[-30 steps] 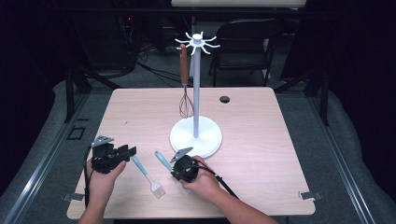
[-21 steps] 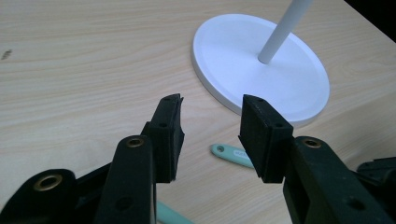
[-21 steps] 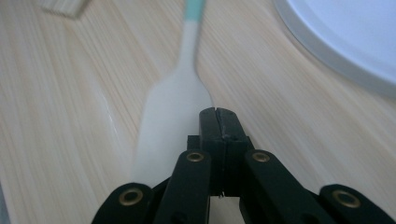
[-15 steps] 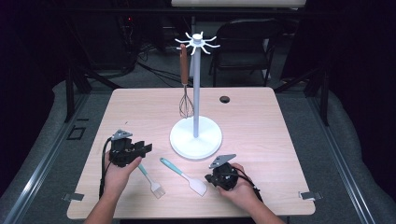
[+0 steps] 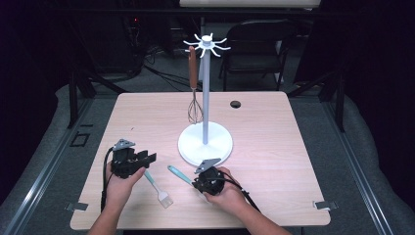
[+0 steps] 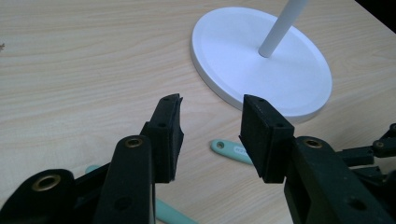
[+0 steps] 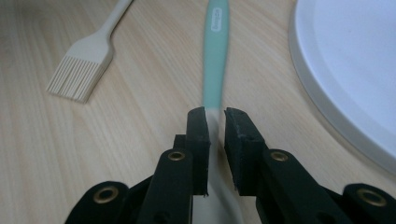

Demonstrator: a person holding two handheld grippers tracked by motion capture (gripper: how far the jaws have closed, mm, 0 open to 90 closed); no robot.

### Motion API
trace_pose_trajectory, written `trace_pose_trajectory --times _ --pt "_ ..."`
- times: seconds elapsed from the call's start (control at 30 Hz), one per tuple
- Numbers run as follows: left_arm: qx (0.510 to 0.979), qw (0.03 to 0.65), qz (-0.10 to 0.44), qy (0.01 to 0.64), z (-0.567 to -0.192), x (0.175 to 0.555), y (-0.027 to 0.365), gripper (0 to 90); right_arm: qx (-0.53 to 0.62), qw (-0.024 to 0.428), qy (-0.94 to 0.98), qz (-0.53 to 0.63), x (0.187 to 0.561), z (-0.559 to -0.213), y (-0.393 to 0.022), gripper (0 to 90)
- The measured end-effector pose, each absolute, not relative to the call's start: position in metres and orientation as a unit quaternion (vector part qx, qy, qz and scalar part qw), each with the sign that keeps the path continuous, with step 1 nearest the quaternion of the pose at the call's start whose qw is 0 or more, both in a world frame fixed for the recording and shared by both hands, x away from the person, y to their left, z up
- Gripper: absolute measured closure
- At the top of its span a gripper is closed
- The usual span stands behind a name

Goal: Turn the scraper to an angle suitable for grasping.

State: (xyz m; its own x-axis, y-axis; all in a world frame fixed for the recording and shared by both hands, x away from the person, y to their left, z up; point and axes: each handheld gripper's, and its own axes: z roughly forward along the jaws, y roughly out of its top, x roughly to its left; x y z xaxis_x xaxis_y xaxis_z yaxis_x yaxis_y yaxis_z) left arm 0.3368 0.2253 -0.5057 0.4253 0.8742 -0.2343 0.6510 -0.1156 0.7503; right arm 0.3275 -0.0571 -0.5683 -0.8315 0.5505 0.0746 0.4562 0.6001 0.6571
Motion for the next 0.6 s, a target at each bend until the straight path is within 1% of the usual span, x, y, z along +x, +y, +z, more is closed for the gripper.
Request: trace_pose_trajectory --times 0.2,0.33,0.53,0.6 --pt "0.732 0.412 0.137 0.525 -0.507 0.332 0.230 57.8 0.283 0.072 0.894 0.341 0.335 -0.572 -0.041 77.7" --pt "0.730 0.413 0.138 0.526 -0.507 0.330 0.231 57.8 0.279 0.085 0.895 0.337 0.337 -0.574 -0.034 78.6" --pt "0.736 0.408 0.135 0.523 -0.507 0.329 0.229 57.7 0.272 0.066 0.902 0.328 0.339 -0.571 -0.040 80.6" --pt "0.736 0.410 0.136 0.521 -0.508 0.330 0.227 57.7 0.273 0.066 0.902 0.327 0.337 -0.571 -0.045 80.7"
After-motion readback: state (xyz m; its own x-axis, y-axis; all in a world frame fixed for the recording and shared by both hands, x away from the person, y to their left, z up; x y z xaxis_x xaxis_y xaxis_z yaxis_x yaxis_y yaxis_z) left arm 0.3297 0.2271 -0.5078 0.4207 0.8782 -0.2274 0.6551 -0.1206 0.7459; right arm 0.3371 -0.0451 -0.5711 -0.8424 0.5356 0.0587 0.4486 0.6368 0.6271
